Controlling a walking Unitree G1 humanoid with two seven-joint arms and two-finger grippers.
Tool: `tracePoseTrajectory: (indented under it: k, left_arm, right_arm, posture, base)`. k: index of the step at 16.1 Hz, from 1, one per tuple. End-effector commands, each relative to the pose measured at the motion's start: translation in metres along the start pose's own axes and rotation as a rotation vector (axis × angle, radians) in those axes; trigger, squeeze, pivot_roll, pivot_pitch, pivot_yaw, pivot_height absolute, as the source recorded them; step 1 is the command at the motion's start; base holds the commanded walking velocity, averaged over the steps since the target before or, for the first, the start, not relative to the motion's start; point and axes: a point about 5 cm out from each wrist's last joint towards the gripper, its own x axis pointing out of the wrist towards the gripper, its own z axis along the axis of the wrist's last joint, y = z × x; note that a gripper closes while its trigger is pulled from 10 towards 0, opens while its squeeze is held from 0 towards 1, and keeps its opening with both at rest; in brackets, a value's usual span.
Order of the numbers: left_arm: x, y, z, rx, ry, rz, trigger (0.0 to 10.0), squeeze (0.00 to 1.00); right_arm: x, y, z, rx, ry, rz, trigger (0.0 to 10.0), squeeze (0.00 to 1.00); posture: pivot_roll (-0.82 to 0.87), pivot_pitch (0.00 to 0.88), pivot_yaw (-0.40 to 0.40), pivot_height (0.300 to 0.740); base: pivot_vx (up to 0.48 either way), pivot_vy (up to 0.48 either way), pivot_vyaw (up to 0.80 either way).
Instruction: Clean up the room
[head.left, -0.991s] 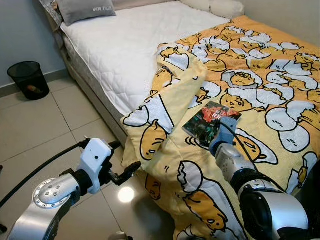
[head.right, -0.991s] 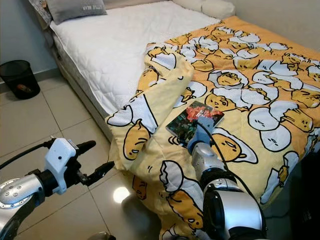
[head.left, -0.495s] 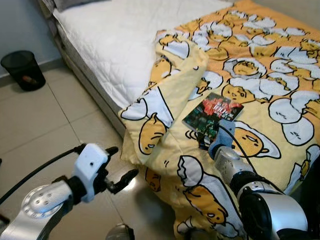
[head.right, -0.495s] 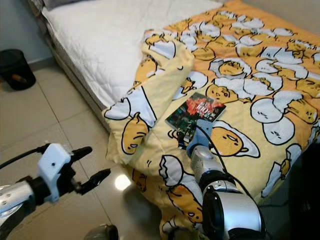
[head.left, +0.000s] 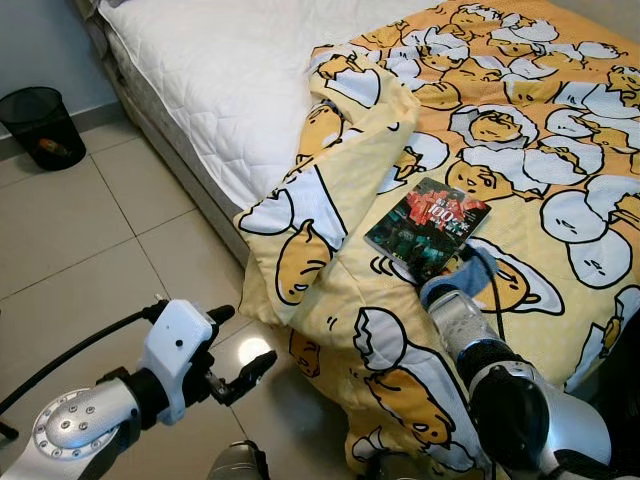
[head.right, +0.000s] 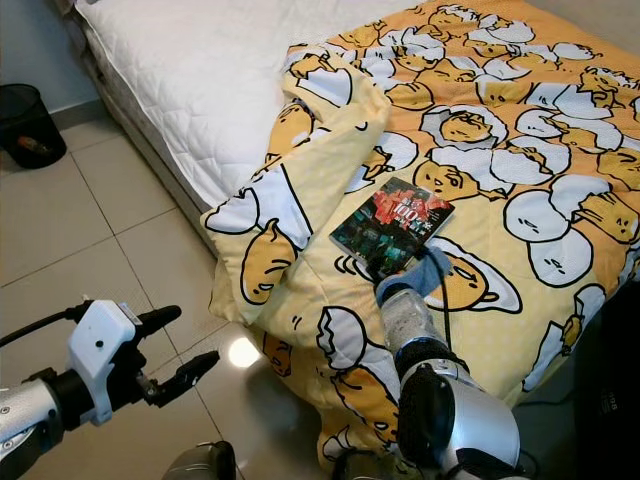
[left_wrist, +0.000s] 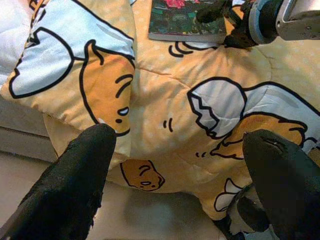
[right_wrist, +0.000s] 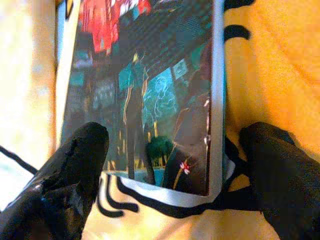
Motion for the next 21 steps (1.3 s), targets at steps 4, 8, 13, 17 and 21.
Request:
tracePoseTrajectory:
  k: [4, 8, 13, 17, 21]
  left_arm:
    - [-0.008, -0.004, 0.0, -0.003, 0.002, 0.024, 10.0, 0.47]
    - [-0.01, -0.009, 0.0, -0.009, 0.003, 0.025, 10.0, 0.47]
    - [-0.01, -0.01, 0.001, -0.012, 0.001, 0.035, 10.0, 0.46]
    - [-0.008, -0.01, 0.002, -0.012, -0.004, 0.033, 10.0, 0.47]
    - [-0.007, -0.011, 0.002, -0.015, -0.006, 0.031, 10.0, 0.46]
  right_arm:
    - [0.002, 0.021, -0.006, 0.285, 0.037, 0.066, 10.0, 0.0]
    - [0.003, 0.028, -0.001, 0.389, 0.012, 0.079, 7.9, 0.0]
    - [0.004, 0.032, 0.004, 0.441, -0.014, 0.082, 0.0, 0.0]
    - [0.004, 0.034, 0.008, 0.452, -0.023, 0.085, 0.0, 0.0]
    - [0.004, 0.032, 0.01, 0.458, -0.031, 0.08, 0.0, 0.0]
  posture:
    - [0.29, 0.177, -0.043, 0.74]
    - [0.29, 0.182, -0.051, 0.74]
    - [0.3, 0.182, -0.057, 0.74]
    - [0.3, 0.183, -0.053, 0.74]
    - [0.3, 0.185, -0.054, 0.74]
  base:
    - [0.0, 0.0, 0.0]
    - [0.0, 0.0, 0.0]
    - [0.0, 0.0, 0.0]
    - [0.0, 0.0, 0.0]
    - [0.0, 0.0, 0.0]
